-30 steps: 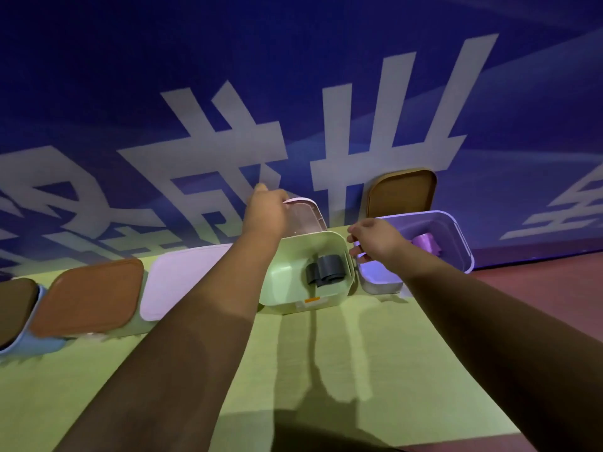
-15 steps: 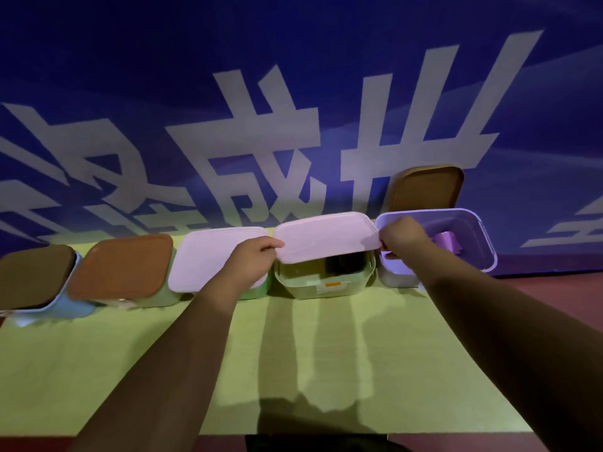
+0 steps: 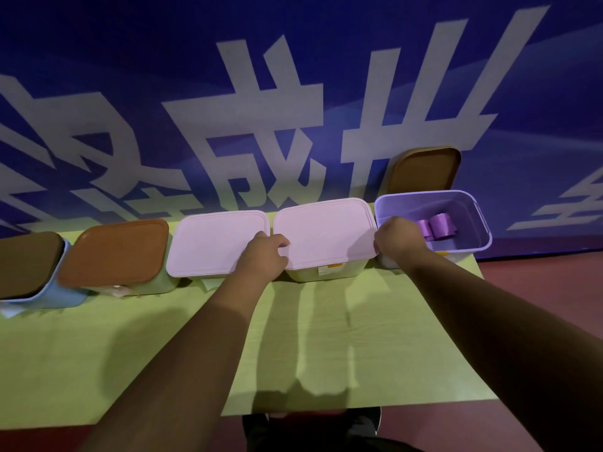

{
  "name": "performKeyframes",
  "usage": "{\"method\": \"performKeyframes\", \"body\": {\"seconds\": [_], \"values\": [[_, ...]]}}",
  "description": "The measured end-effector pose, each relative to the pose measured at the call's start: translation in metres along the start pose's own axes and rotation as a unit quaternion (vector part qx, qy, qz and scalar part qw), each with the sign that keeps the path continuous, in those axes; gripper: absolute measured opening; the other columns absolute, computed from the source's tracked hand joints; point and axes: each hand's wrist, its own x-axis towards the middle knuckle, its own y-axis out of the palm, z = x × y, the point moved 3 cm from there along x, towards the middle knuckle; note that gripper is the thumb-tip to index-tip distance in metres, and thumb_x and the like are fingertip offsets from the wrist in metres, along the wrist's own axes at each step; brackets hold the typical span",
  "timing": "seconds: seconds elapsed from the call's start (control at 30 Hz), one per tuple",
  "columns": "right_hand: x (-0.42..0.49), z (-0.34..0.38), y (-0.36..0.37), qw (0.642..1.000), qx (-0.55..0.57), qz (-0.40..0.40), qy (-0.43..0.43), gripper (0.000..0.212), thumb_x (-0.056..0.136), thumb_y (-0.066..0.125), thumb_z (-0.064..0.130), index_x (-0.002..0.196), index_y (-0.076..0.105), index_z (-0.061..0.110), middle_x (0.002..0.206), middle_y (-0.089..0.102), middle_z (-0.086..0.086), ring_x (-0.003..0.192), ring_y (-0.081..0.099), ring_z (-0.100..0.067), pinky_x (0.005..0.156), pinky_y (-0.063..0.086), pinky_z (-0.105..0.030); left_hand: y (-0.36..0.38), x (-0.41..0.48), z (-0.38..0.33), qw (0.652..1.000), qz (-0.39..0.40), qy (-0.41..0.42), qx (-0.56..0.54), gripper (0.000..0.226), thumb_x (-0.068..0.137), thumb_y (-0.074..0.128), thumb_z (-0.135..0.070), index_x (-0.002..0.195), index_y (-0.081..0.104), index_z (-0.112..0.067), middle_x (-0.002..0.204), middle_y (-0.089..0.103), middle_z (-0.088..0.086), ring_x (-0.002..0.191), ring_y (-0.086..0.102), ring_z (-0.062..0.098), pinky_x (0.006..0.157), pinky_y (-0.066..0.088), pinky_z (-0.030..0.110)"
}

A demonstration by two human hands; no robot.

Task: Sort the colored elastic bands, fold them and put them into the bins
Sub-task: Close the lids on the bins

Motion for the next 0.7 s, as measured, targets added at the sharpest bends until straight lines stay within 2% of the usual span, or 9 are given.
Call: {"method": "performKeyframes", "body": {"seconds": [0.07,0.1,0.2,0.3,0.5,0.7], "values": [[-0.006,0.001,-0.001,1.000,0.011,0.004,-0.027,0.031,0.100,0.067,0.016,0.126,0.073,0.001,0.118,0.073,-0.015,0.105,0.073,-0.034,0.089,0.059,-0.038,0.001,0.000,-0.003,1.000,-0.008,0.003,0.010,0.040,0.097,0.072,-0.030,0.137,0.068,-0.034,0.127,0.053,0.004,0.114,0.063,0.031,0.104,0.057,0.040],[-0.007,0.001,0.001,0.999,0.038,0.008,-0.024,0.028,0.100,0.067,0.016,0.124,0.073,0.002,0.117,0.073,-0.015,0.106,0.073,-0.034,0.090,0.060,-0.039,0.002,-0.001,-0.005,1.000,-0.013,0.006,0.014,0.039,0.098,0.071,-0.030,0.137,0.068,-0.032,0.129,0.053,0.005,0.115,0.062,0.030,0.104,0.057,0.040],[-0.005,0.000,0.004,0.999,0.004,-0.010,-0.050,0.022,0.096,0.060,0.013,0.113,0.073,0.009,0.110,0.074,-0.016,0.106,0.071,-0.038,0.089,0.059,-0.046,0.004,-0.001,-0.011,0.999,-0.027,0.025,0.019,0.038,0.098,0.071,-0.026,0.136,0.069,-0.027,0.132,0.052,0.006,0.121,0.057,0.028,0.104,0.056,0.040],[-0.007,0.000,0.005,0.997,-0.033,0.004,-0.064,0.021,0.096,0.059,0.013,0.111,0.074,0.010,0.109,0.073,-0.015,0.105,0.070,-0.037,0.086,0.057,-0.043,0.008,-0.002,-0.020,0.999,-0.016,0.047,0.014,0.039,0.098,0.072,-0.023,0.136,0.069,-0.024,0.135,0.053,0.004,0.125,0.054,0.027,0.107,0.053,0.041],[-0.004,0.000,-0.003,0.995,-0.057,0.037,-0.071,0.024,0.099,0.056,0.012,0.115,0.074,0.007,0.112,0.072,-0.016,0.110,0.068,-0.038,0.086,0.053,-0.041,0.013,0.002,-0.034,0.999,-0.012,0.005,0.046,0.043,0.097,0.066,-0.019,0.140,0.065,-0.019,0.137,0.054,0.009,0.123,0.057,0.031,0.103,0.055,0.043],[0.010,-0.014,-0.023,0.996,-0.018,0.043,-0.075,0.021,0.102,0.058,0.019,0.106,0.076,0.010,0.100,0.072,-0.010,0.093,0.066,-0.029,0.080,0.050,-0.037,0.013,0.014,-0.074,0.999,-0.024,0.010,0.046,0.040,0.101,0.063,-0.021,0.139,0.065,-0.014,0.138,0.056,0.012,0.119,0.060,0.034,0.102,0.056,0.043]]}}
